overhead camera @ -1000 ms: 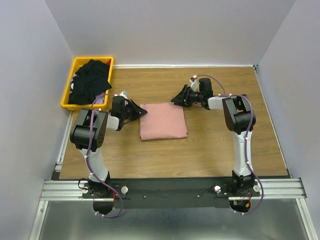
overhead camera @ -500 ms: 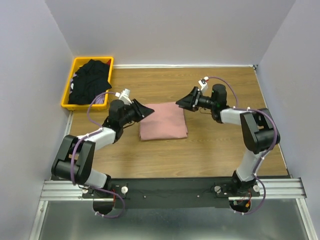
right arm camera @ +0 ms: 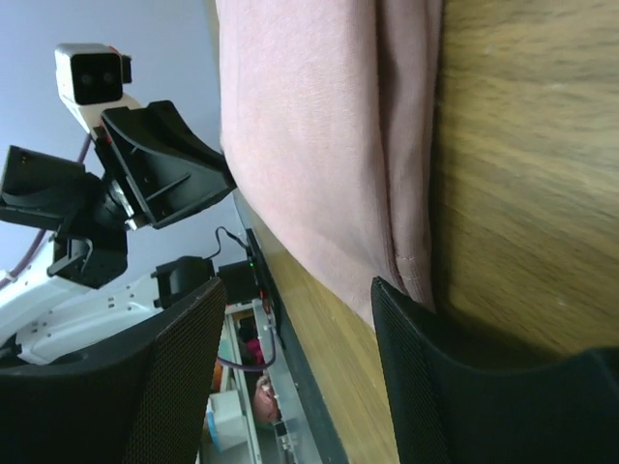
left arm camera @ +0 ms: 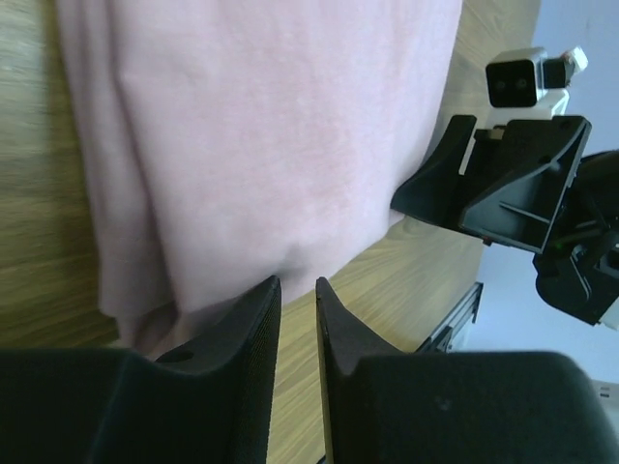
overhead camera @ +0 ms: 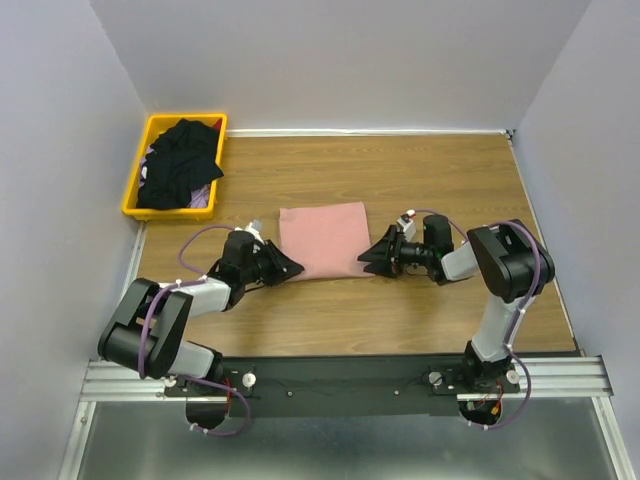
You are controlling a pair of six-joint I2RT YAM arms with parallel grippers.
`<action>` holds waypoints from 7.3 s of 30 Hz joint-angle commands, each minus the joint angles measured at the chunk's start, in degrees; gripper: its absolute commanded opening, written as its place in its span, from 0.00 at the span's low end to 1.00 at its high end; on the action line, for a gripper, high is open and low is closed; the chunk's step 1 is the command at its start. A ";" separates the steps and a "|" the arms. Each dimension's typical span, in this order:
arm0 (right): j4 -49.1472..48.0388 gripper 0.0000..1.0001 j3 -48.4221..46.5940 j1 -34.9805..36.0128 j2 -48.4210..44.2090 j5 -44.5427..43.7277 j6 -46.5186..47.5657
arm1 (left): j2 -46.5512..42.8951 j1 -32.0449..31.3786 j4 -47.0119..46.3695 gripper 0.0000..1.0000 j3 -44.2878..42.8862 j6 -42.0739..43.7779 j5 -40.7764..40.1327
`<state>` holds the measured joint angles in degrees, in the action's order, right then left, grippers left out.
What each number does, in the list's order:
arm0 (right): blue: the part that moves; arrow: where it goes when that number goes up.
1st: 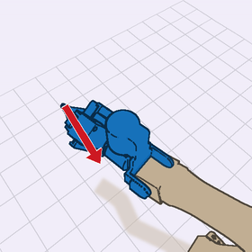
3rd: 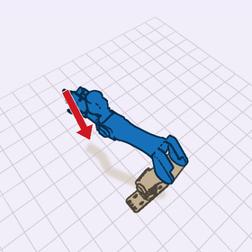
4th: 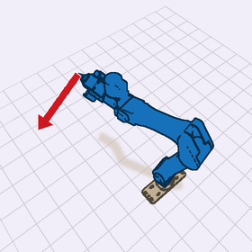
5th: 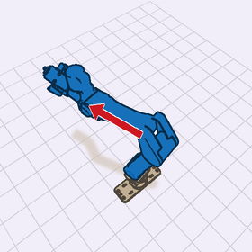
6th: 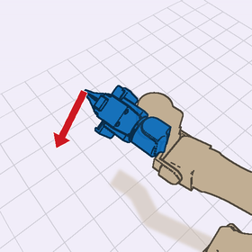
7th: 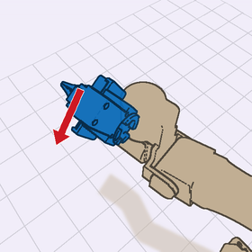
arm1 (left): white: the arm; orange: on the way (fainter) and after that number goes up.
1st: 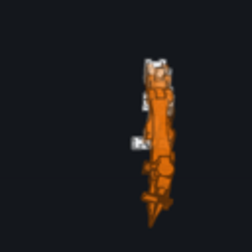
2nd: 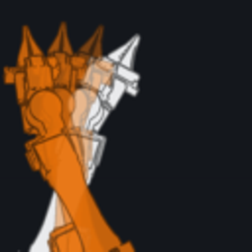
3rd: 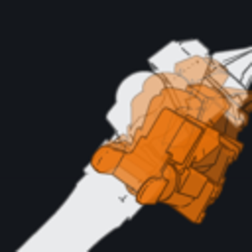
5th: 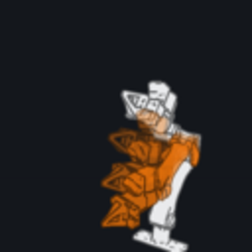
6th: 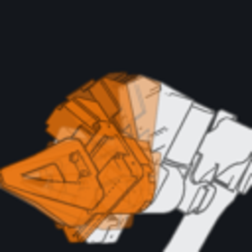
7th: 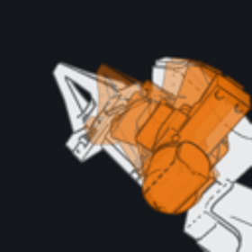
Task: Fold and stack the t-shirts
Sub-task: Neatly place the folded tshirt to the corner, then reset both grippers
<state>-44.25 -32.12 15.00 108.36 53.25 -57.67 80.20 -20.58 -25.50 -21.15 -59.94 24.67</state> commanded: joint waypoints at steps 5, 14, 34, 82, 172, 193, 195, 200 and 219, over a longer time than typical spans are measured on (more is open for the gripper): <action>5.10 0.70 0.92 -0.77 -5.76 -3.42 -0.26 | -6.28 2.91 16.69 0.25 -3.11 3.77 -11.56; 10.68 0.73 -13.66 11.17 -8.17 -6.84 -1.21 | -5.92 6.43 17.41 0.24 -3.11 7.91 -6.91; 11.25 0.73 -25.97 22.88 5.77 -11.32 -2.48 | -19.74 6.60 36.92 0.64 -13.65 20.30 -19.83; 66.66 0.01 -38.44 2.59 0.27 -77.30 52.98 | -9.81 9.49 30.52 0.60 -26.32 40.78 -34.17; 55.41 0.11 -98.66 -6.39 49.32 -101.86 84.04 | -4.44 14.16 27.87 0.57 -24.38 40.26 -25.72; 55.94 0.96 -84.80 -1.83 29.04 -97.91 75.62 | -6.46 14.16 25.85 0.70 -23.94 40.52 -25.02; 58.29 0.99 -79.01 -0.07 23.25 -95.98 72.63 | -7.34 14.16 25.85 0.72 -23.94 40.69 -23.09; 66.83 1.00 -70.03 1.25 2.59 -86.05 57.95 | -9.27 14.16 23.12 0.73 -23.68 40.69 -20.80; 72.55 1.00 -31.09 1.17 -73.27 -78.57 46.86 | -48.72 13.99 44.65 0.74 -31.94 36.74 -36.86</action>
<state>25.65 -67.85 16.16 41.82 -26.02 -9.02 36.47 -6.76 10.61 -51.79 -20.86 -4.38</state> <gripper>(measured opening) 0.997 0.740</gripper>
